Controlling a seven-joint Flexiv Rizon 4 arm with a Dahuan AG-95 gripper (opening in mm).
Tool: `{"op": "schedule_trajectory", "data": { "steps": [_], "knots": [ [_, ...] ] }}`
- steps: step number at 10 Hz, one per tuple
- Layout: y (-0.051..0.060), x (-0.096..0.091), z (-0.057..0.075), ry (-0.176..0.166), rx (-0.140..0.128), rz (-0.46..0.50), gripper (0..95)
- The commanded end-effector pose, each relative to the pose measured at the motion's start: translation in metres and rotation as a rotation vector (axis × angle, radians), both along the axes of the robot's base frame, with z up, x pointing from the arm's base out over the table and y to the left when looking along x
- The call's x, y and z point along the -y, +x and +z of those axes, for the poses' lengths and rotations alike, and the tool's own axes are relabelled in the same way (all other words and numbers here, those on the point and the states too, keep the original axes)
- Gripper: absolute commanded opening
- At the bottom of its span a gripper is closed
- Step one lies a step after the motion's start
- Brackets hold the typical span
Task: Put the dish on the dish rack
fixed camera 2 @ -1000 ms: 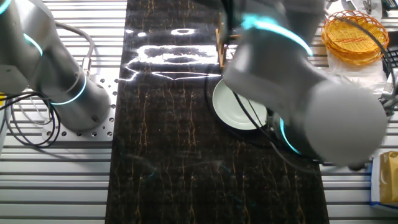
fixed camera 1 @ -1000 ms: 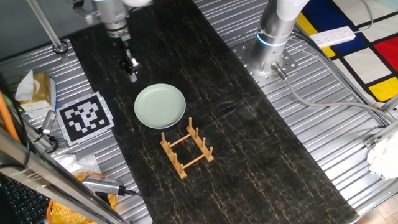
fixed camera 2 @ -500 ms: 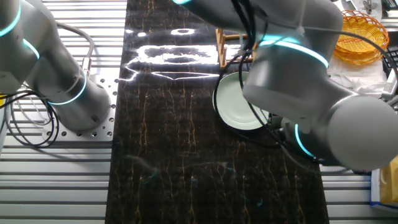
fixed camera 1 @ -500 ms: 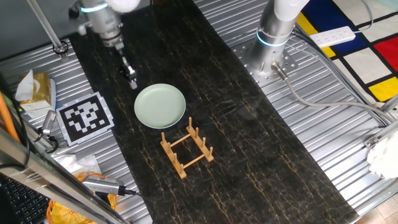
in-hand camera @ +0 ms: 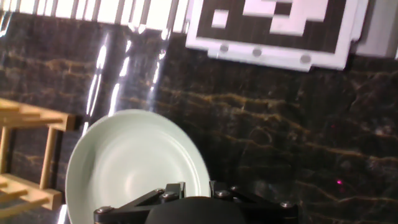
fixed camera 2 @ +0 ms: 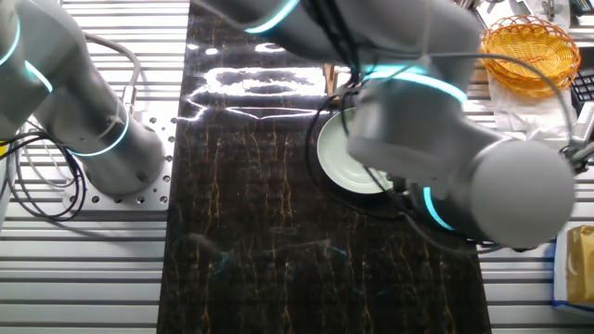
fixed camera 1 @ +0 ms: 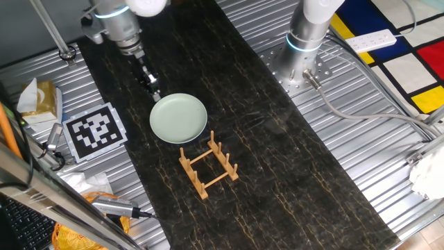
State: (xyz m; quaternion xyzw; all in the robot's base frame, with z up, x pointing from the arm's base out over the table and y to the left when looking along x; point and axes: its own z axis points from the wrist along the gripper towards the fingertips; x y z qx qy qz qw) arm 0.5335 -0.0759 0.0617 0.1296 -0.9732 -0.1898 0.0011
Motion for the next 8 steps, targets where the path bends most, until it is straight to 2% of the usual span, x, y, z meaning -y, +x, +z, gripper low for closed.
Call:
{"op": "schedule_trajectory", "data": {
  "steps": [1,3,5,8],
  "knots": [
    [-0.0064,0.0000,-0.0017,-0.004,-0.001,0.000,19.0],
    [-0.0080,0.0003,-0.0020,-0.020,0.002,0.007,19.0],
    [-0.0090,0.0020,-0.0009,-0.082,0.006,0.011,19.0],
    [-0.0086,0.0008,-0.0018,-0.075,0.005,-0.035,19.0]
  ]
}}
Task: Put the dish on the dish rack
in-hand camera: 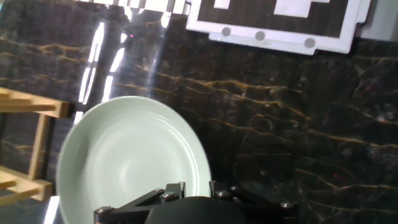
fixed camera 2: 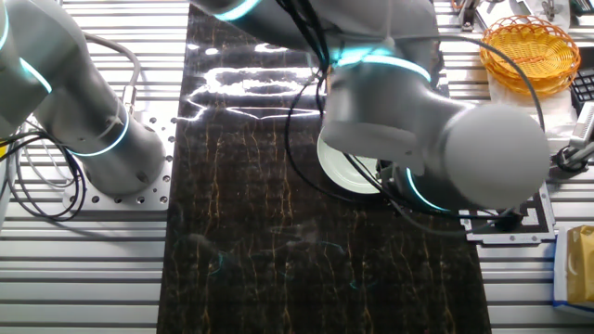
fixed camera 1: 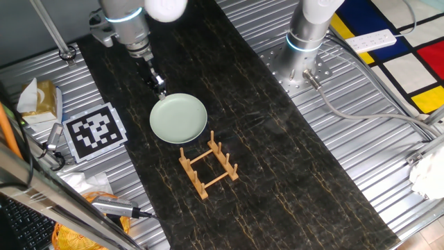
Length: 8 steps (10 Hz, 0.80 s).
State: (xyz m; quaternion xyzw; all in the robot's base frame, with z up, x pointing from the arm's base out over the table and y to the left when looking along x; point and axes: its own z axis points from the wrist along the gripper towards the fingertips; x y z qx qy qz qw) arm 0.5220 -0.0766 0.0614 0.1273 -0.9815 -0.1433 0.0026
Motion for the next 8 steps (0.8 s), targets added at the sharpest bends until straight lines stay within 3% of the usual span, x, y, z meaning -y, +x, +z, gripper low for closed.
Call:
{"op": "schedule_trajectory", "data": {
  "steps": [1,3,4,8],
  "knots": [
    [0.0036,0.0003,-0.0010,0.022,0.005,-0.040,19.0],
    [0.0086,0.0012,0.0015,0.038,0.004,-0.046,19.0],
    [0.0092,0.0012,0.0016,0.064,-0.009,-0.062,0.0],
    [0.0070,0.0003,0.0001,0.075,-0.016,-0.058,0.0]
  ]
}}
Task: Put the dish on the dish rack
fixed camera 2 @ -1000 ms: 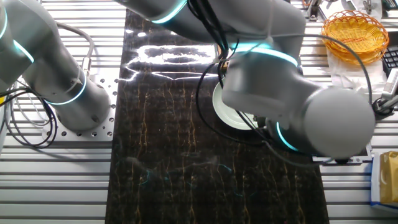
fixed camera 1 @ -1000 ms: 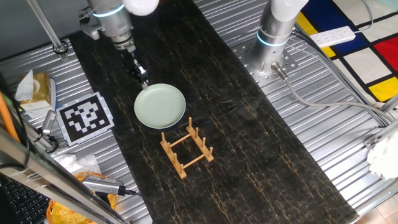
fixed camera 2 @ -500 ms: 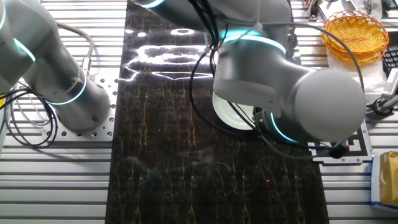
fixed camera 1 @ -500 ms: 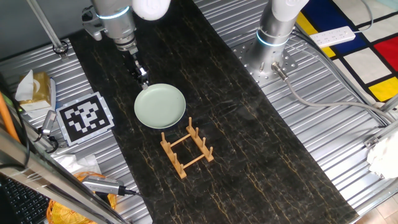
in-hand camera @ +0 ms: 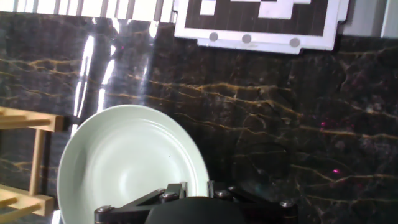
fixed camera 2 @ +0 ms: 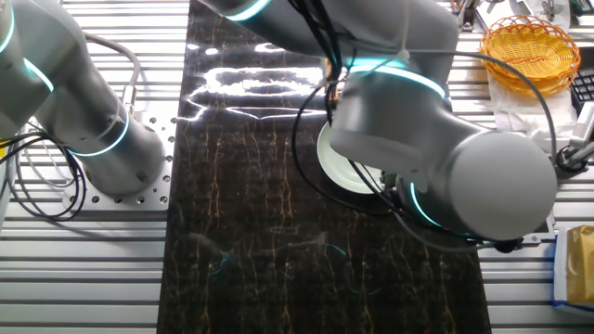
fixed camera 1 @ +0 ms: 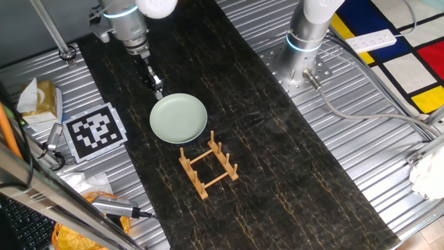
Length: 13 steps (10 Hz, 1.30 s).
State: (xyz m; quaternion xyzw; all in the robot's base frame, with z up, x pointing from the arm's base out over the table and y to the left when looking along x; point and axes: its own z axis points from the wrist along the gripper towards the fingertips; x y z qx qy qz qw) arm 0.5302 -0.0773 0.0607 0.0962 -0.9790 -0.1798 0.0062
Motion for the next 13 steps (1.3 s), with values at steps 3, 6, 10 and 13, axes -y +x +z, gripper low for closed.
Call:
{"op": "schedule_trajectory", "data": {
  "steps": [3,6,10,13],
  "knots": [
    [-0.0012,-0.0005,0.0007,0.004,0.011,-0.005,0.0],
    [-0.0011,-0.0005,0.0007,0.024,0.000,-0.016,0.0],
    [-0.0011,-0.0005,0.0007,0.068,-0.088,-0.016,19.0],
    [-0.0011,-0.0005,0.0007,-0.007,-0.088,-0.027,19.0]
  ]
}}
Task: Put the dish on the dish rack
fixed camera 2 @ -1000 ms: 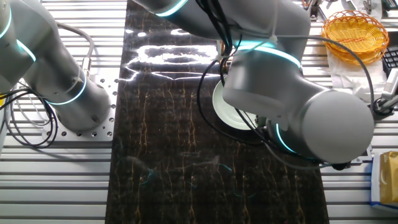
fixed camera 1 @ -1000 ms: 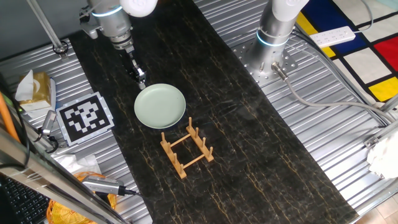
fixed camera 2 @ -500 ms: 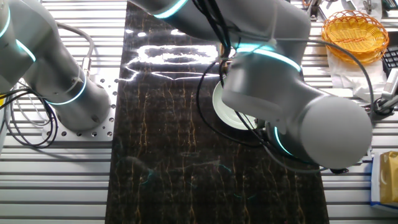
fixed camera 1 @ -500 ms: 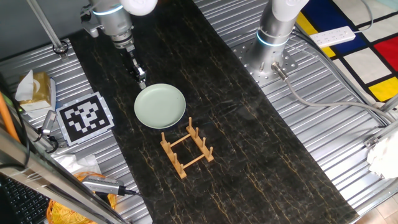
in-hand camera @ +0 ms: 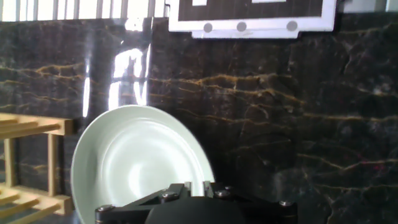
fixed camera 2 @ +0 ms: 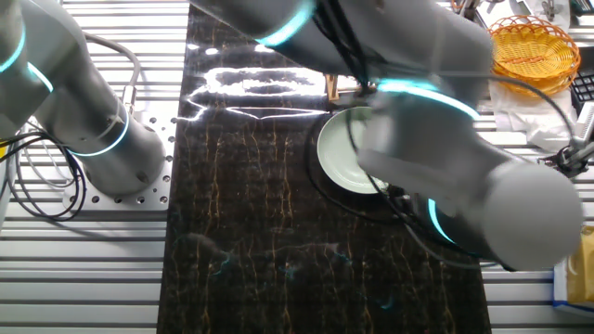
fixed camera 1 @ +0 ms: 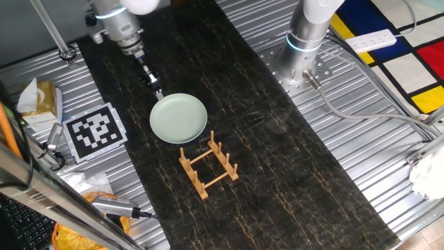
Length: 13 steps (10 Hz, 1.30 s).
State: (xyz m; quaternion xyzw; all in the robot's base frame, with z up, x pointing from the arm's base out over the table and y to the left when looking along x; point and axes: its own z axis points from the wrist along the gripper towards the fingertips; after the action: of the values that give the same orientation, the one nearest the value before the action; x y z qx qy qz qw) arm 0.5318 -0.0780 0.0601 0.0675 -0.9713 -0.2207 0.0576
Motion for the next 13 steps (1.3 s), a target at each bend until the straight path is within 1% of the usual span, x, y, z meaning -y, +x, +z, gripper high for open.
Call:
{"op": "schedule_trajectory", "data": {
  "steps": [1,2,3,4,5,7,8,9,11,13],
  "knots": [
    [-0.003,-0.001,0.001,-0.082,0.034,0.010,19.0],
    [-0.003,-0.001,0.001,-0.069,0.048,0.016,19.0],
    [-0.003,-0.001,0.001,-0.064,0.057,0.020,19.0],
    [-0.003,0.001,-0.002,-0.061,0.075,0.022,19.0],
    [-0.004,0.005,-0.010,-0.060,0.087,0.015,19.0],
    [-0.003,0.010,-0.018,-0.052,0.097,0.003,19.0],
    [-0.003,0.012,-0.019,-0.034,0.100,-0.002,19.0],
    [-0.004,0.012,-0.019,-0.023,0.097,-0.008,19.0],
    [-0.002,0.014,-0.025,0.010,0.096,-0.010,19.0],
    [-0.002,0.014,-0.026,0.015,0.101,0.009,19.0]
  ]
}}
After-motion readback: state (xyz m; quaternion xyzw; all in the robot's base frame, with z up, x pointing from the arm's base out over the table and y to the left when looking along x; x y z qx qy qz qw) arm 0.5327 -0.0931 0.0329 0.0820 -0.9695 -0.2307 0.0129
